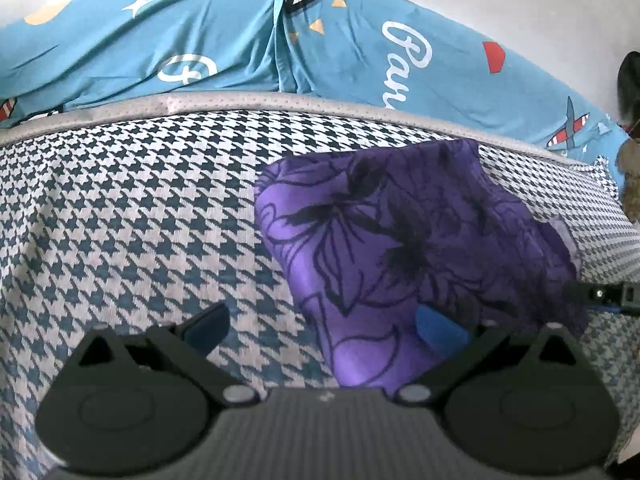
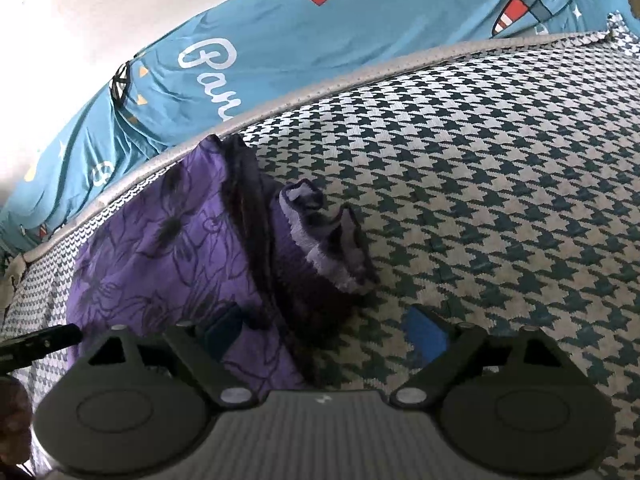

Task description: Fold clothes

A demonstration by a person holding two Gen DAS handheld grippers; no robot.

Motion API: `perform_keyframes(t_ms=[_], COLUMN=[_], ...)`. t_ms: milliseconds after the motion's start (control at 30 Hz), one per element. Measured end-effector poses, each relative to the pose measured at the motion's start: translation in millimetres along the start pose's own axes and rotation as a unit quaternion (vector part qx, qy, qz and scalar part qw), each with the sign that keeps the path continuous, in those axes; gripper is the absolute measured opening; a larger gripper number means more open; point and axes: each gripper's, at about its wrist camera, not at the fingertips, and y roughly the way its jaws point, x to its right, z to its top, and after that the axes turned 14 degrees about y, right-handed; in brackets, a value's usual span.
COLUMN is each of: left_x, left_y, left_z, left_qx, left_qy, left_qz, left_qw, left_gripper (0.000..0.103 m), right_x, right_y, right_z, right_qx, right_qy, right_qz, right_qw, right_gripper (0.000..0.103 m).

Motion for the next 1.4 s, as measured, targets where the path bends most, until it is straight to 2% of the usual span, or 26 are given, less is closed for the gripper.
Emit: perform_keyframes(t_ms=[367, 633, 933, 1400], left_x=[-22, -25, -18, -1], left_y=[21, 31, 43, 59], left_z=[-1, 1, 7, 14], left_qx=[-0.018, -0.02, -0.014, 0.005], left_qy=[-0.057, -0.059, -0.035, 0.011], left_qz=[-0.061, -0.084, -0.107, -0.106], left_qw=[0.9963, 0.9945, 0.9935, 0.9943], left_gripper=[0.103, 0.103, 0.103, 0.103], right_x=[2, -3, -11, -31], right_y=[9, 18, 30, 47], right_z=[4, 5, 8, 7], right_qx=[-0.014, -0.018, -0.018, -0.005], right_qy=[0.008, -0.005, -0.027, -0.06], right_qz=[0.035, 0.048, 0.065, 0.083], right_qw=[0.999, 0.999, 0.997, 0.995], right_gripper=[0.09, 0.09, 0.09, 0.051])
